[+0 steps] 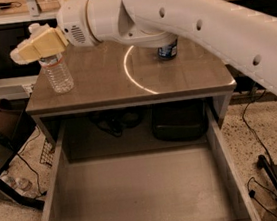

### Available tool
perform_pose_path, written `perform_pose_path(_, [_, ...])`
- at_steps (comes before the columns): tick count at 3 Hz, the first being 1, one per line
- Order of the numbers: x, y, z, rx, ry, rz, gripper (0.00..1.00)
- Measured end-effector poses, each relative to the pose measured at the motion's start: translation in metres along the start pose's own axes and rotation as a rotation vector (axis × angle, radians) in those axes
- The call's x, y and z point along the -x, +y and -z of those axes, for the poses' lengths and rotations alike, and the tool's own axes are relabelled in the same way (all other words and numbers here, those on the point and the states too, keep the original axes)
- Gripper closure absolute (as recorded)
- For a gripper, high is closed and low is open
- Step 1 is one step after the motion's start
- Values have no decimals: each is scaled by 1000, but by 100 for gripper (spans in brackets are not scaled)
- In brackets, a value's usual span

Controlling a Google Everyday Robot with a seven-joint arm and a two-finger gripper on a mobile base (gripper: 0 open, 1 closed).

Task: Place water bottle into top drawer

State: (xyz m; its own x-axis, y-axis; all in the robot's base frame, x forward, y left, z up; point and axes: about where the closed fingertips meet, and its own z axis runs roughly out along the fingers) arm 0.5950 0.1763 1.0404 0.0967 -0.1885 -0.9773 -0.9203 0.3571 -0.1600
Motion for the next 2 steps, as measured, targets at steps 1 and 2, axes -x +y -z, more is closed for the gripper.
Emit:
perform_pose_path(1, [-22,-13,-31,8,-5,0,0])
perform_pose_path(2, [-46,-32,-68,35,-19,-29,0])
